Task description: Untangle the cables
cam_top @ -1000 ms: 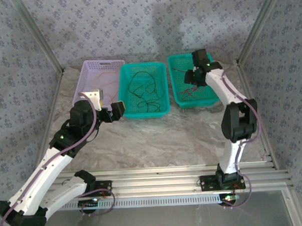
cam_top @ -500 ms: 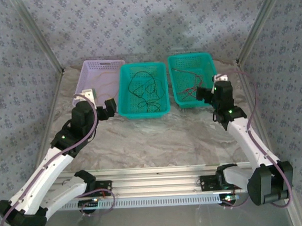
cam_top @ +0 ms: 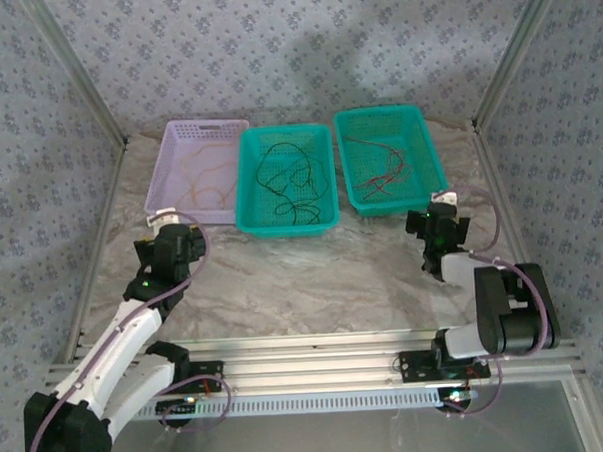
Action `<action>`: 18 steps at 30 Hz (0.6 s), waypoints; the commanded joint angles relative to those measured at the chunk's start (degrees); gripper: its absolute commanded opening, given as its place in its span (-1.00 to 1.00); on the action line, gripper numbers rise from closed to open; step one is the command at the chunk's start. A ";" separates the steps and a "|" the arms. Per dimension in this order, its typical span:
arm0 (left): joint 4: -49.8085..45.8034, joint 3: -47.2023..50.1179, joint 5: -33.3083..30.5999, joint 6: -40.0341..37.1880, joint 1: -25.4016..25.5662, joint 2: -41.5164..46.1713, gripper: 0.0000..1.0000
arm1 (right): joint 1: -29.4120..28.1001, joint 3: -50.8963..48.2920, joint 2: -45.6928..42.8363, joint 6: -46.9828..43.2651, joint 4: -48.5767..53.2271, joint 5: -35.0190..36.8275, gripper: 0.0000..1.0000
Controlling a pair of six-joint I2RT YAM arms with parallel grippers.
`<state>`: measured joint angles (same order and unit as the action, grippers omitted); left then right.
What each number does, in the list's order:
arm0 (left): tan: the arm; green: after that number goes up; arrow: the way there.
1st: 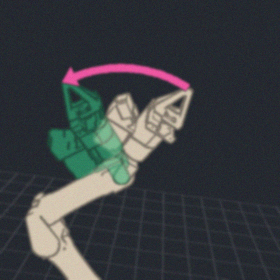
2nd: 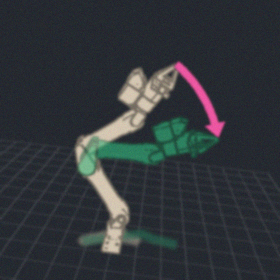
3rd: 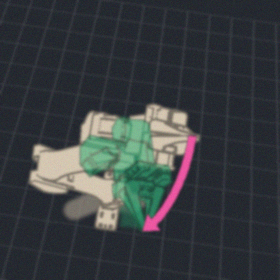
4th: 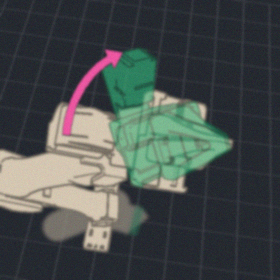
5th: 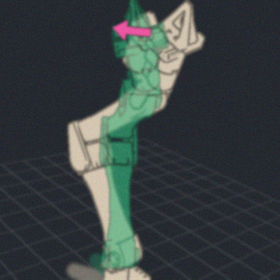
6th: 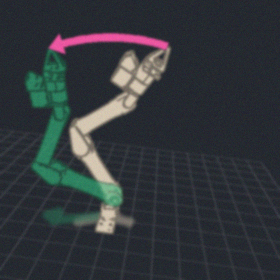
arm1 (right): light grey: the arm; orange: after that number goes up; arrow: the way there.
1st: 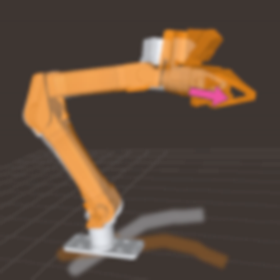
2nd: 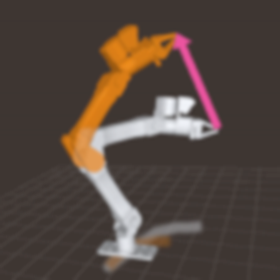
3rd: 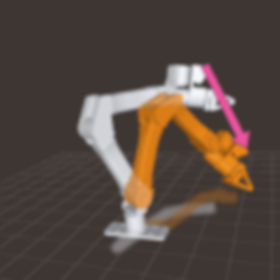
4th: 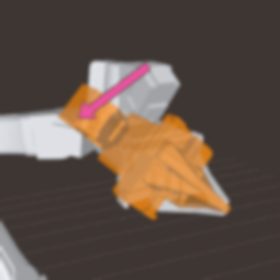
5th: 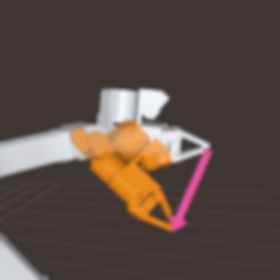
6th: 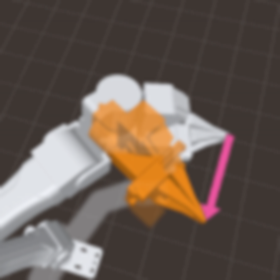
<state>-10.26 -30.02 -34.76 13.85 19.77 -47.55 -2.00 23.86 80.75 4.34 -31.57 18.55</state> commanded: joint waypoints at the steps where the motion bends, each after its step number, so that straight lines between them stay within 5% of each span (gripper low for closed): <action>1: 8.77 2.48 1.21 -3.94 -1.14 0.54 0.99 | 1.73 -4.05 7.05 -4.42 -20.87 -5.67 1.00; 12: 31.12 8.30 12.45 -4.51 -16.17 -14.19 0.99 | 2.41 -2.95 6.45 -4.17 -17.31 -7.74 1.00; 18: 46.13 7.27 18.10 -9.00 -17.92 -28.81 1.00 | 2.17 -3.11 6.61 -4.34 -17.99 -7.30 1.00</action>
<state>25.21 -21.43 -21.08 6.81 2.35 -73.03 0.45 20.75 87.79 0.95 -47.62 11.09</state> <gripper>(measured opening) 0.996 0.998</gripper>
